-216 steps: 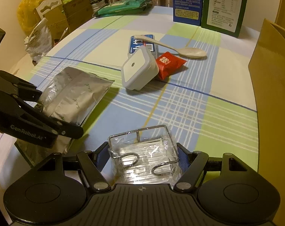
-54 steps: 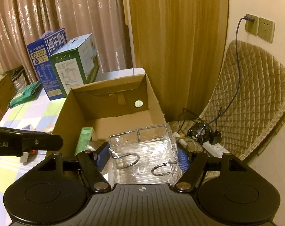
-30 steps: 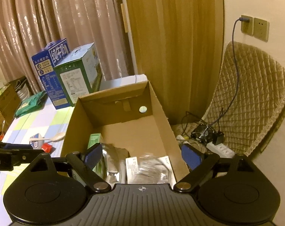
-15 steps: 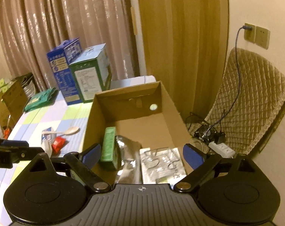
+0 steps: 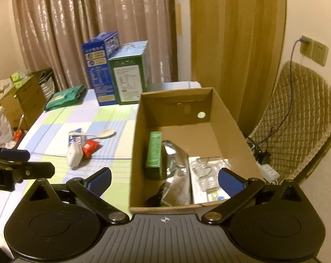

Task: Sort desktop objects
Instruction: 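Move both open tools back over the table objects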

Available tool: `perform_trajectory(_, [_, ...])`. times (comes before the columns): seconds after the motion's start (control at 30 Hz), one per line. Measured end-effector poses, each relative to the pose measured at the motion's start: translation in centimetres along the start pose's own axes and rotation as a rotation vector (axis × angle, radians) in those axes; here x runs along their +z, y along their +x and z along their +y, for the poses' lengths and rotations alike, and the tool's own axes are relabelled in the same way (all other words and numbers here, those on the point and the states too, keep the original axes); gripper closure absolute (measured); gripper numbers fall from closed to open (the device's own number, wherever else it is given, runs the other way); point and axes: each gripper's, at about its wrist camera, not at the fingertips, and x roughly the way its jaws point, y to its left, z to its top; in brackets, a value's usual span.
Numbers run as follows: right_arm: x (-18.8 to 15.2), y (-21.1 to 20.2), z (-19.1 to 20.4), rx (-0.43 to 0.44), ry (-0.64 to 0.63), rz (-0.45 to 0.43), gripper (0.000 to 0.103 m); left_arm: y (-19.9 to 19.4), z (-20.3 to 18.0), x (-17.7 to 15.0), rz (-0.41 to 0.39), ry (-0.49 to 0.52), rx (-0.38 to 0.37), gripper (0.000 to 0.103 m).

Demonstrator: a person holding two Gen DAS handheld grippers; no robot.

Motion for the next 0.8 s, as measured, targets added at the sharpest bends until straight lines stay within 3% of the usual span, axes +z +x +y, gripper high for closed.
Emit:
perform_trajectory(0.1, [-0.1,0.0,1.2,0.015,-0.015,0.0,0.002,-0.7,1.2,-0.8,0.001,0.005,0.024,0.001])
perform_trajectory(0.53, [-0.2,1.3,7.8,0.117,-0.091,0.001,0.002,-3.8,10.6,-5.0,0.003,-0.058,0.185,0.001])
perform_trajectory(0.8, [-0.3,3.2,11.7,0.171,-0.132,0.005,0.002,-4.4,13.7,-6.2,-0.02,-0.033,0.207,0.001])
